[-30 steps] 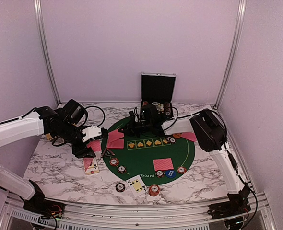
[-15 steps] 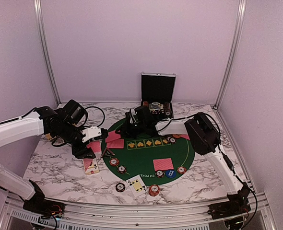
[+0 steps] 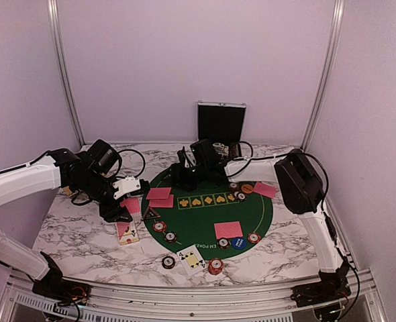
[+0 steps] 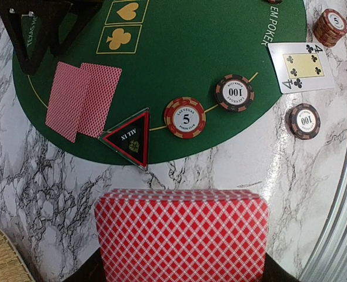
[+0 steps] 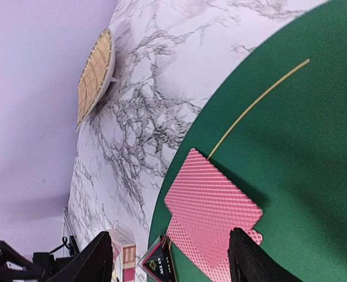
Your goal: Distribute texas hold em gaming equipment
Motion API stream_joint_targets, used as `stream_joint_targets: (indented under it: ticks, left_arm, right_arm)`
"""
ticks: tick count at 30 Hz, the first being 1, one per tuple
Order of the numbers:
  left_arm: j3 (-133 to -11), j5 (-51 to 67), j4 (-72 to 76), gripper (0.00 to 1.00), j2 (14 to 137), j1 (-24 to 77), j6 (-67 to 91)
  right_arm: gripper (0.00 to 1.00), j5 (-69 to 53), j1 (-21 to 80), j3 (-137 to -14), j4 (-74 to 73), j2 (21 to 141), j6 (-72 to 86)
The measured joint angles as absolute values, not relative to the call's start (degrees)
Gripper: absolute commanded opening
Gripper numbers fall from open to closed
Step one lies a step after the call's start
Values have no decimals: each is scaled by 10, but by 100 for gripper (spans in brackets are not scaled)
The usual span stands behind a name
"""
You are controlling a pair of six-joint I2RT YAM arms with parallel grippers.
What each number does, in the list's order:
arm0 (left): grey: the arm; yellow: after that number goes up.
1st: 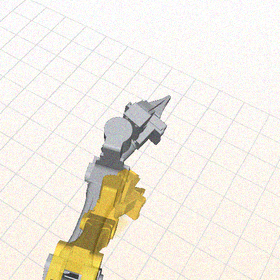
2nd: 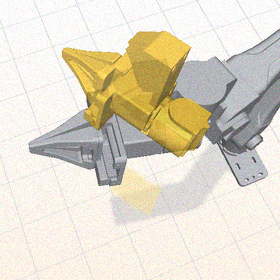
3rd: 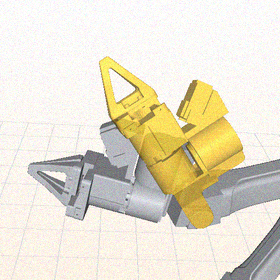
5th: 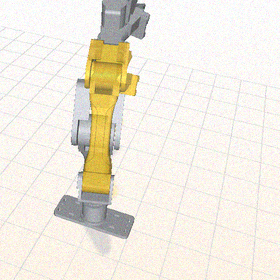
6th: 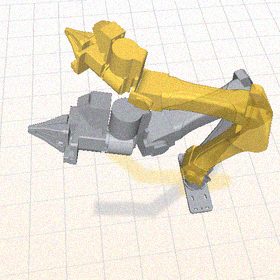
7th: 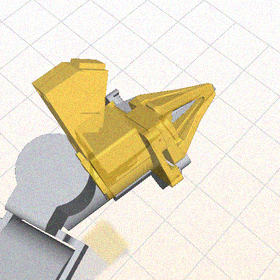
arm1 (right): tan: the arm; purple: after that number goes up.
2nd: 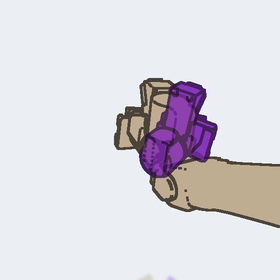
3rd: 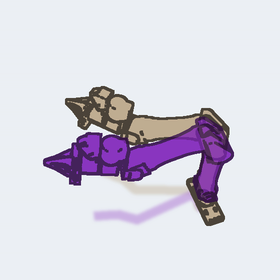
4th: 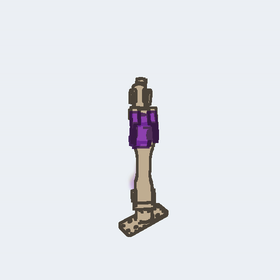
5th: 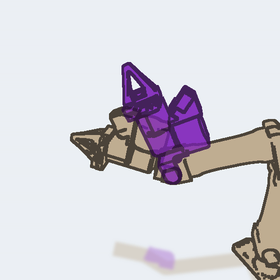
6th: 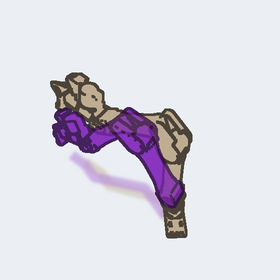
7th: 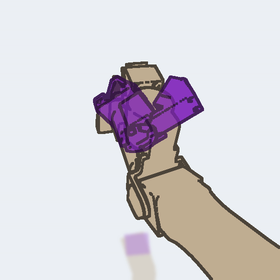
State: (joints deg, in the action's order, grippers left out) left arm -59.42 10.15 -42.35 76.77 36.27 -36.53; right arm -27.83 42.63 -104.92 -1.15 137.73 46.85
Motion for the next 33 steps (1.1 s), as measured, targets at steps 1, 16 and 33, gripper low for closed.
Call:
stream_joint_targets:
  ticks: [1,16,33]
  left_arm:
    - [-594,102,-423,0,768,362,-364]
    - [-594,106,-423,0,768,357,-361]
    - [-594,111,-423,0,768,356,-362]
  right_arm:
    - [72,-276,426,-1039,-13,1362,464]
    - [91,-303,439,-829,34,1175,450]
    - [93,-355,494,-758,172,1140,546]
